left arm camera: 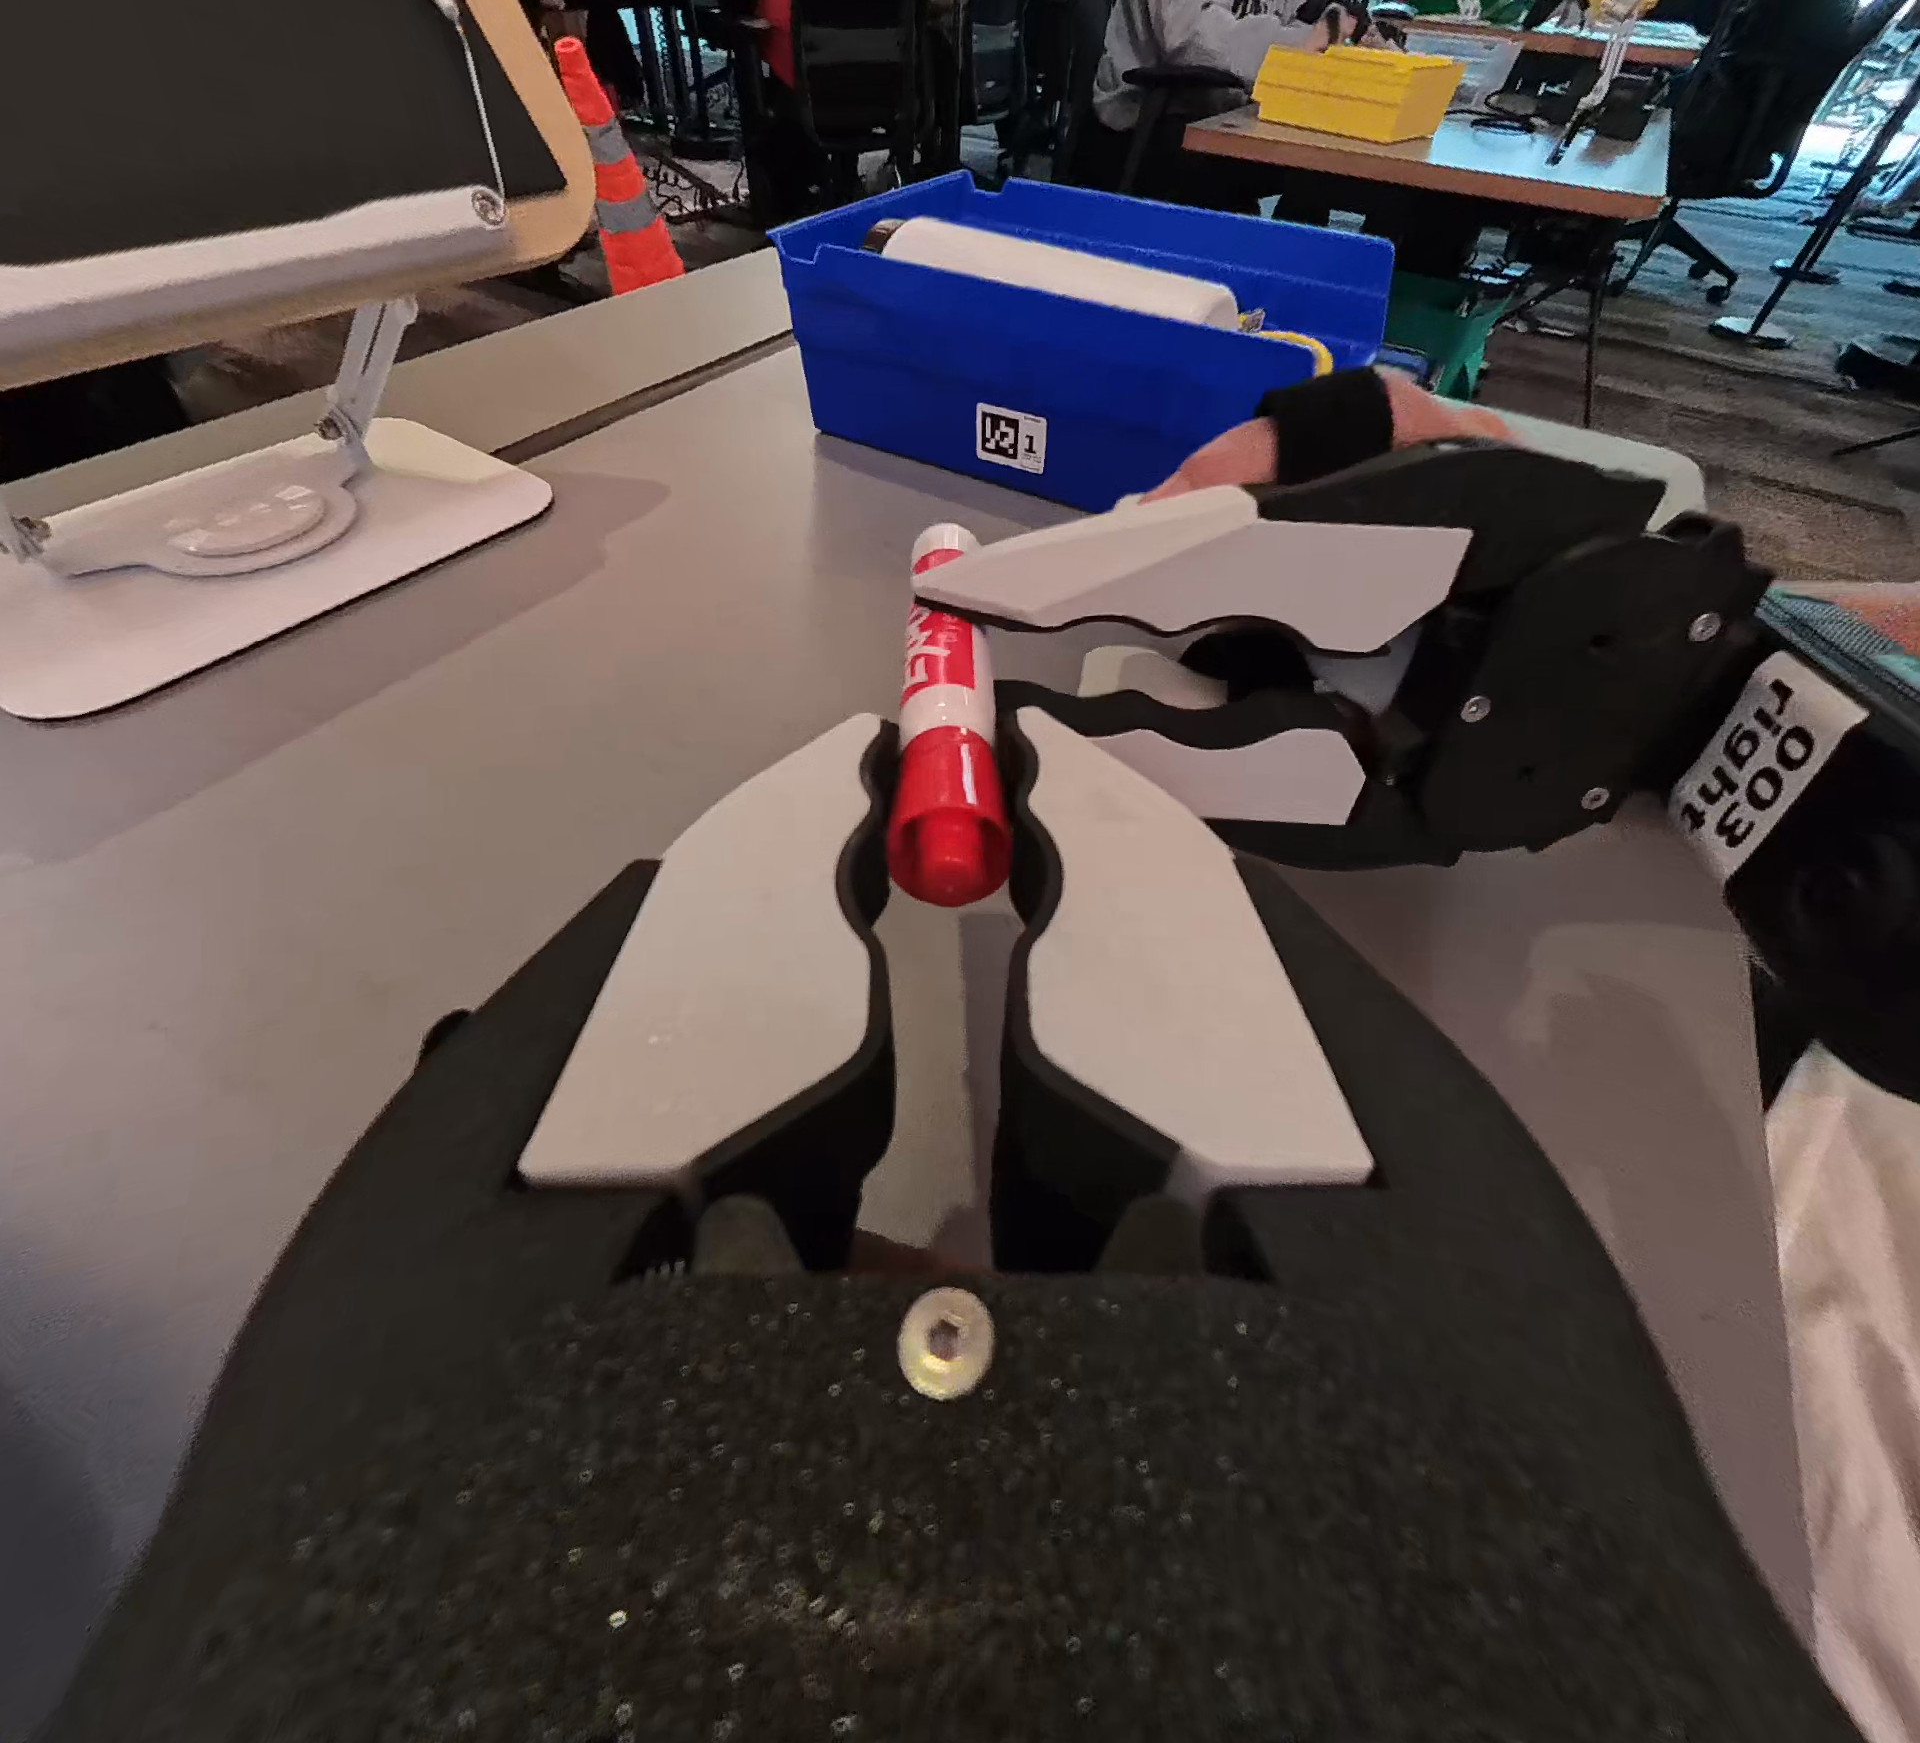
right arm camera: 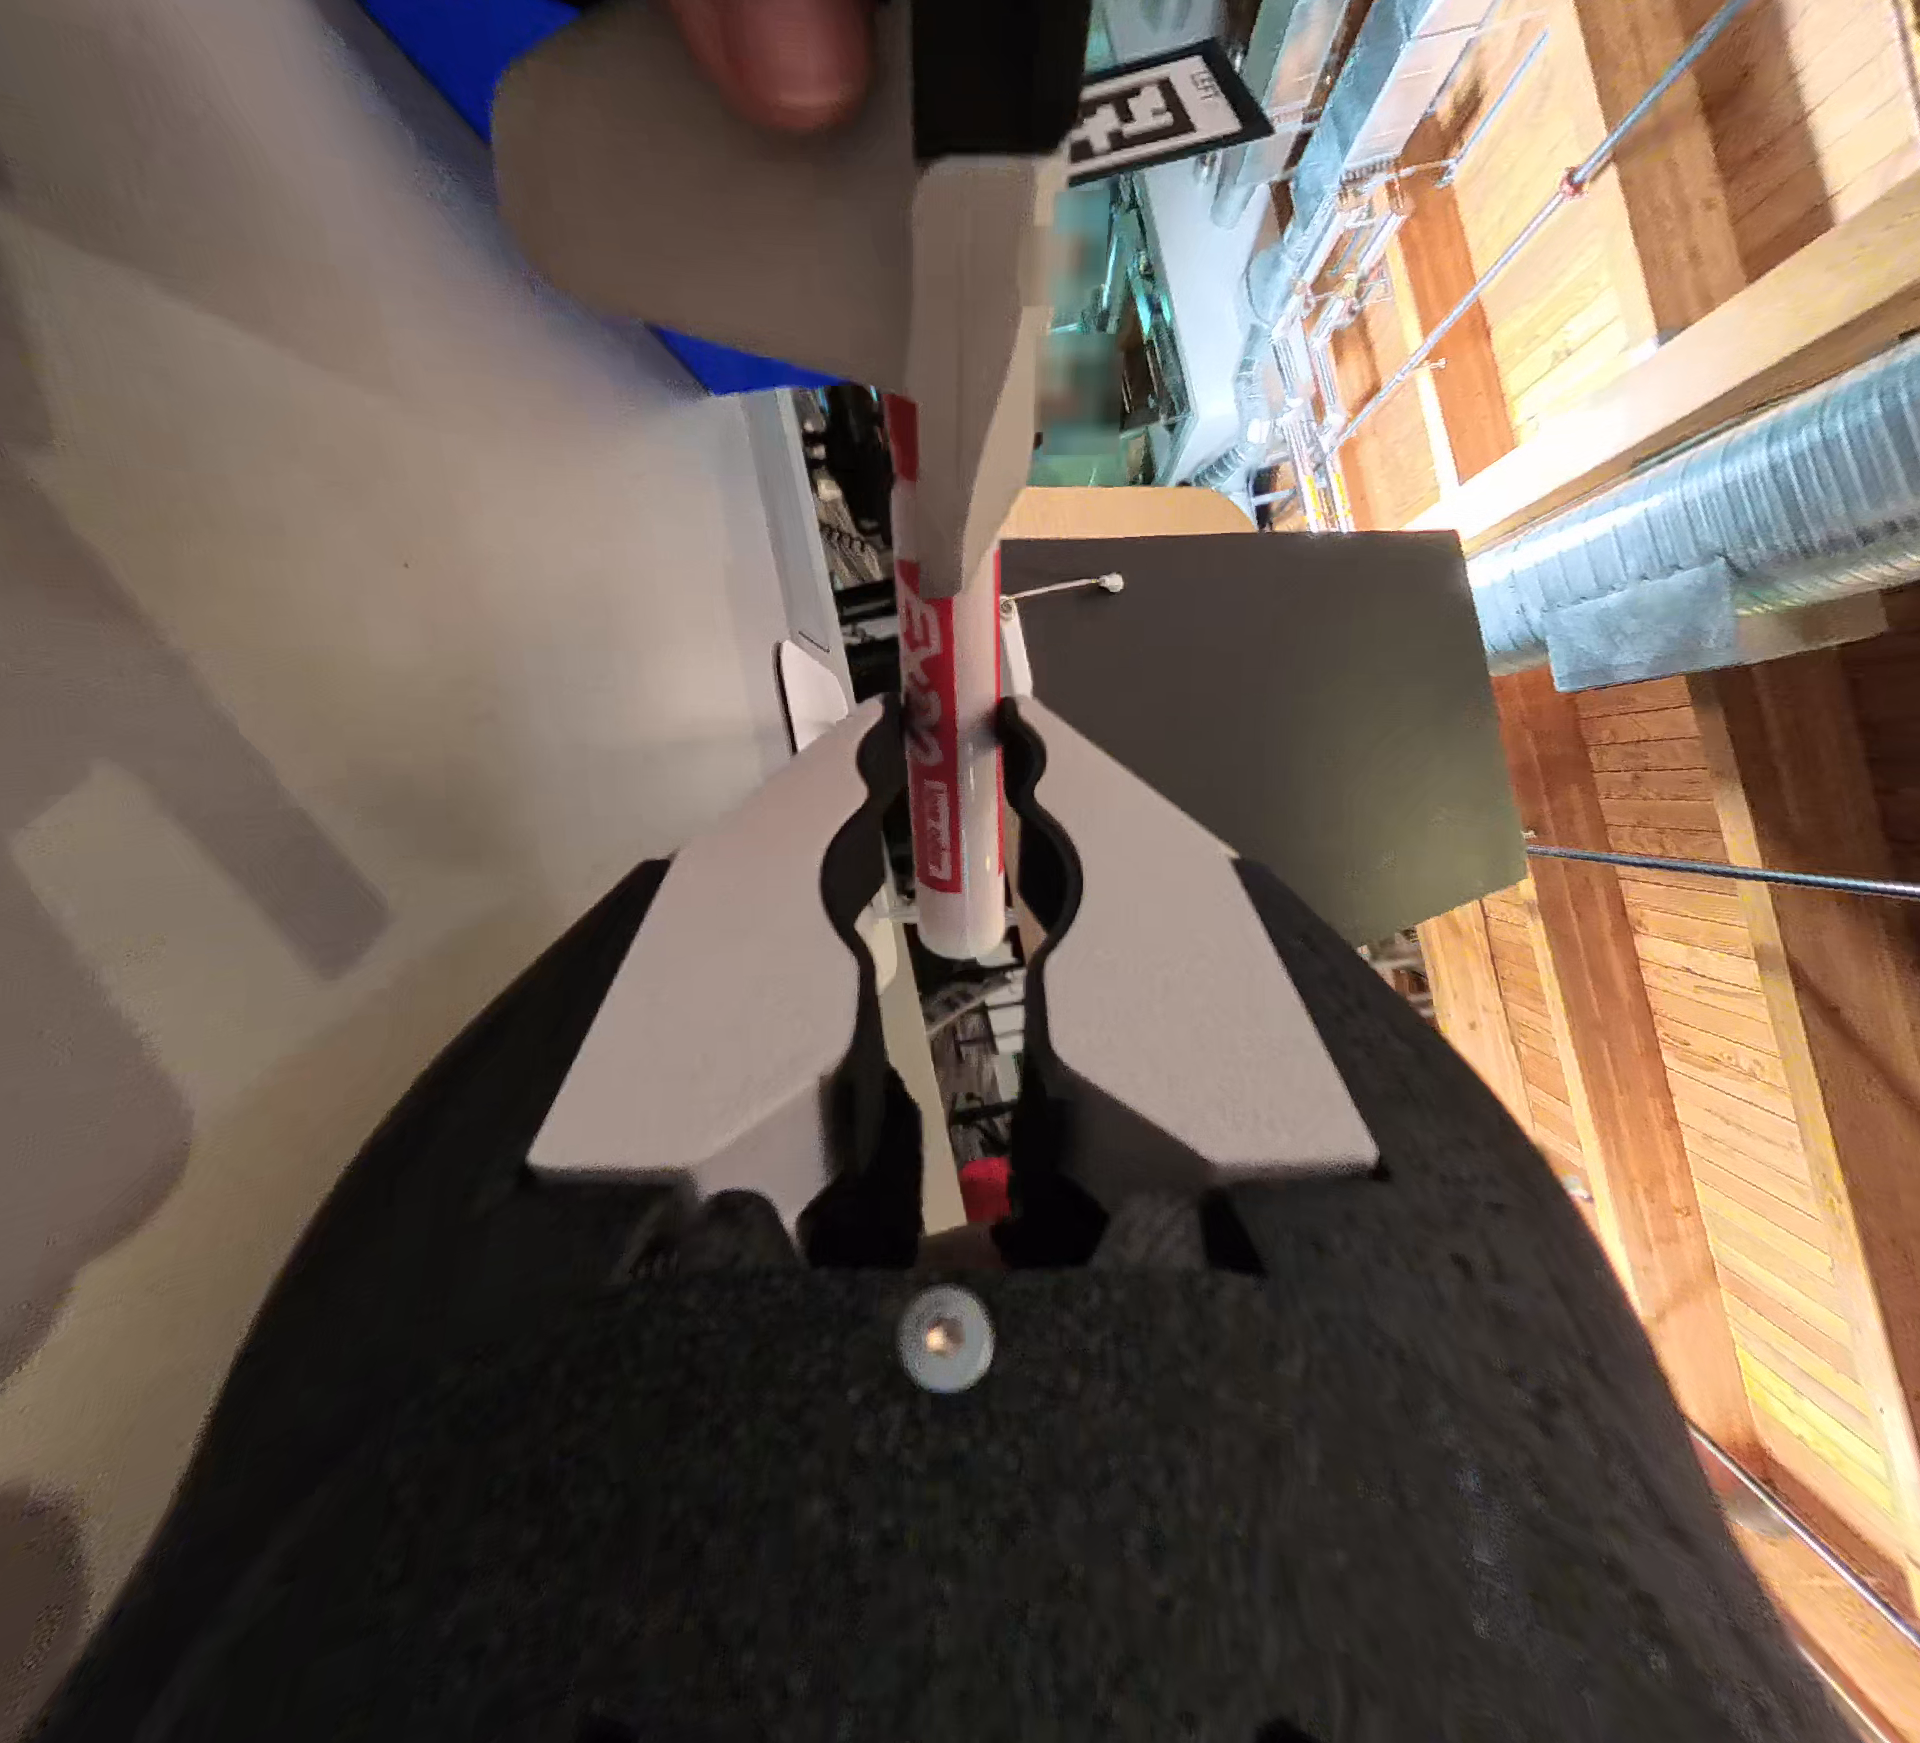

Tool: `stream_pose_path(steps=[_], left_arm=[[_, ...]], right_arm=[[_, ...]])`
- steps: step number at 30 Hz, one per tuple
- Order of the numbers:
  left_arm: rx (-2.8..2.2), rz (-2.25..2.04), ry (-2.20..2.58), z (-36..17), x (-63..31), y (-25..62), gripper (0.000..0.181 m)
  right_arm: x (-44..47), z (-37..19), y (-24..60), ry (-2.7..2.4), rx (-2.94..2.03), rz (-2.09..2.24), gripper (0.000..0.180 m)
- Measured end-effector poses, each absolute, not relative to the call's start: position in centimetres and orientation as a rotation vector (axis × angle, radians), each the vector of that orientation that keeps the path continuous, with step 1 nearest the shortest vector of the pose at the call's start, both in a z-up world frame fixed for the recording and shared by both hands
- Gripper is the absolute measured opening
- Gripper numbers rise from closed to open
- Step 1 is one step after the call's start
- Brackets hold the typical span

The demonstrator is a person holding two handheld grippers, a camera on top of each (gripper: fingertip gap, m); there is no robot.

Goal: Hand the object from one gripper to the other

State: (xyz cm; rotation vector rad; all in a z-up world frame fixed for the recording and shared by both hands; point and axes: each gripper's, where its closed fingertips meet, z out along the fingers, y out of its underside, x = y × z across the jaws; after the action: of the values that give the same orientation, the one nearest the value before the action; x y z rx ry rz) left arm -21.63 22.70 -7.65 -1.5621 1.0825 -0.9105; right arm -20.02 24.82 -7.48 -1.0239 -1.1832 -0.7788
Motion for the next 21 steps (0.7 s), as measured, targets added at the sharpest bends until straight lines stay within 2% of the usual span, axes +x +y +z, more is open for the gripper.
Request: stream_pose_path(steps=[4, 6, 13, 18, 21], left_arm=[[-1.534, -0.958, 1.018, -6.7, -22.4, 23.4, 0.018], [-1.499, -1.077, 0.932, -5.4, -23.1, 23.9, 0.018], [-1.331, -1.649, 0.590, -1.3, -25.0, 23.8, 0.018], [-1.271, -1.871, 0.480, -0.6, -24.1, 22.7, 0.017], [-1.282, -1.907, 0.500, -1.0, -23.2, 21.8, 0.017]], right_arm=[[-18.5, -6.5, 24.8, -1.037, -1.208, -0.467, 0.050], [-17.5, -6.5, 24.9, -0.940, -1.313, -0.232, 0.058], [-17.8, -2.6, 23.6, -0.395, -1.375, 1.048, 0.058], [-18.9, 0.0, 22.8, -0.093, -1.161, 1.429, 0.055], [-18.7, 0.3, 22.9, -0.002, -1.101, 1.511, 0.046]])
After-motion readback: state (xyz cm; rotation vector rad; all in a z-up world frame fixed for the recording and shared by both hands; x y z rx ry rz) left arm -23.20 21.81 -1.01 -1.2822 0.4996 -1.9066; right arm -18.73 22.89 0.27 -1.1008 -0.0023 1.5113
